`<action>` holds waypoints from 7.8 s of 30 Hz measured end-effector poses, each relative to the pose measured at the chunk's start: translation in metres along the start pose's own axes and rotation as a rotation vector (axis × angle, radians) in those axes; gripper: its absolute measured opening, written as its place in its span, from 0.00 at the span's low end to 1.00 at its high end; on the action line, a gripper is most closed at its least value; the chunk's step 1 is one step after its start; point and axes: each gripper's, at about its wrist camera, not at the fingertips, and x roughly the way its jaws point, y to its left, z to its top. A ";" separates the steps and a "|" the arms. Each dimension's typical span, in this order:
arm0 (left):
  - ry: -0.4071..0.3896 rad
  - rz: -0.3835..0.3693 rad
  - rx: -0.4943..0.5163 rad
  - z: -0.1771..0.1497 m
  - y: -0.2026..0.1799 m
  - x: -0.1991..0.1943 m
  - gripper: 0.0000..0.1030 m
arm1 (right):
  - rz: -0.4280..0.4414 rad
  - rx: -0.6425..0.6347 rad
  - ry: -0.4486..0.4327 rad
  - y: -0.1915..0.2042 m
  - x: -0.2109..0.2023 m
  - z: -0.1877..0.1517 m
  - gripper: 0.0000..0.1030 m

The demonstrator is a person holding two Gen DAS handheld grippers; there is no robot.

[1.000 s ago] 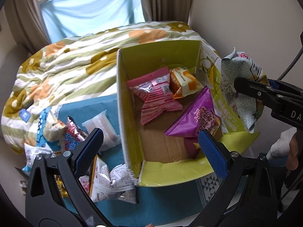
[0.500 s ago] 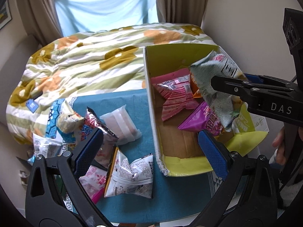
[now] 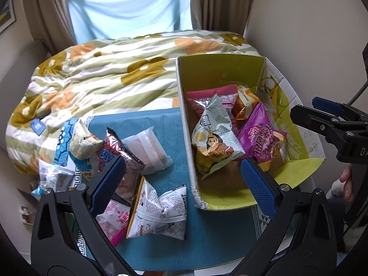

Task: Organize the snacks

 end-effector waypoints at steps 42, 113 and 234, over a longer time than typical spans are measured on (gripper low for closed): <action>-0.113 -0.075 0.010 -0.103 0.223 -0.101 0.97 | -0.180 0.197 -0.199 0.166 -0.054 -0.052 1.00; 0.147 -0.110 -0.062 -0.146 0.235 0.082 0.44 | -0.085 0.414 0.159 0.165 0.153 -0.137 0.76; -0.197 0.068 -0.152 -0.045 0.057 -0.112 0.99 | -0.065 0.047 -0.094 0.044 -0.081 -0.025 1.00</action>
